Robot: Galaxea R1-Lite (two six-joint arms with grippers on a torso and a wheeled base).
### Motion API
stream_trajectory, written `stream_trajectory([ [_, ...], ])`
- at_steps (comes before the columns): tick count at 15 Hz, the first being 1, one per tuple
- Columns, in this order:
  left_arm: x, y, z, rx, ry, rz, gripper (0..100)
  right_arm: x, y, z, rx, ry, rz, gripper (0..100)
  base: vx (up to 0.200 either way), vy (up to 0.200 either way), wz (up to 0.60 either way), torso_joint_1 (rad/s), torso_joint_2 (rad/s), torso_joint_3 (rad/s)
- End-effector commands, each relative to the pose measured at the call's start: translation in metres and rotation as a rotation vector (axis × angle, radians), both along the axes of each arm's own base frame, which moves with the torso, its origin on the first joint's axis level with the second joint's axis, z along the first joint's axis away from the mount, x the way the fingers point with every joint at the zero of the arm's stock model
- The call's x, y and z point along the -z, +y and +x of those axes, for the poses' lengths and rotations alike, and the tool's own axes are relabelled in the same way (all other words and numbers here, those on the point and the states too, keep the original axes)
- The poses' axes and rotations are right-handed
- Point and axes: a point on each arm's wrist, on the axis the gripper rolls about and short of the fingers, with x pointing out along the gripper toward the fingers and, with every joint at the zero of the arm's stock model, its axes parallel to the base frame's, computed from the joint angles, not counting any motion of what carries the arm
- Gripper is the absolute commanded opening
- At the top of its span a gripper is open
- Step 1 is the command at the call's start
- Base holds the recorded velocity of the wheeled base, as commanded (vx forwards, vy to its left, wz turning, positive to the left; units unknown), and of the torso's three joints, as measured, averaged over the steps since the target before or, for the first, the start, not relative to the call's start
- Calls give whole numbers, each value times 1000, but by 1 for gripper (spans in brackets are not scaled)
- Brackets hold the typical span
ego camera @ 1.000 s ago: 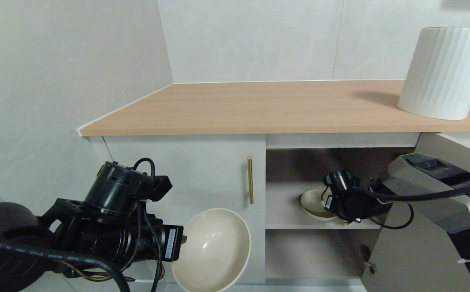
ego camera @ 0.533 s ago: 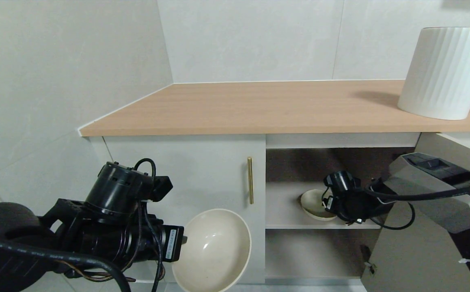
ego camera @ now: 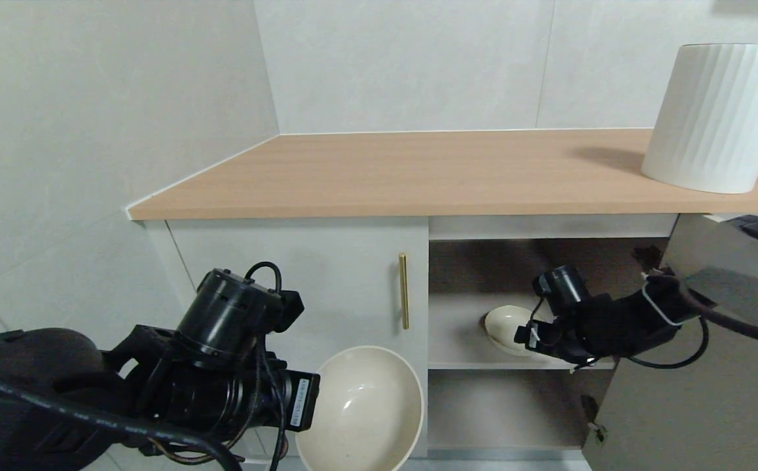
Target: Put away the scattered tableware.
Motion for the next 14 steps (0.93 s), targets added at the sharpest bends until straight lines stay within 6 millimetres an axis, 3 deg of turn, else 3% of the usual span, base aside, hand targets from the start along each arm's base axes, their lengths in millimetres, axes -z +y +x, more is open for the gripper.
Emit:
stream_trajectory([
  [1, 14, -17, 1, -10, 24, 47, 0, -62, 13, -62, -213, 12, 66, 100, 0, 0, 0, 0, 0, 0],
  [2, 15, -20, 2, -25, 22, 55, 0, -70, 16, -69, -238, 14, 73, 100, 0, 0, 0, 0, 0, 0],
  [4, 22, -31, 6, -47, 17, 92, 0, -102, 29, -113, -422, 8, 123, 100, 0, 0, 0, 0, 0, 0],
  [5, 22, -31, 6, -47, 17, 92, 0, -102, 29, -113, -422, 8, 123, 100, 0, 0, 0, 0, 0, 0],
  [6, 22, -38, 7, -32, 13, 89, 0, -109, 38, -135, -524, 12, 173, 100, 0, 0, 0, 0, 0, 0],
  [11, 27, -52, 12, -24, 16, 89, 0, -111, 54, -158, -621, 15, 173, 100, 0, 0, 0, 0, 0, 0],
  [14, 23, -55, 10, -21, 5, 75, 0, -95, 70, -162, -664, 68, 150, 100, 0, 0, 0, 0, 0, 0],
])
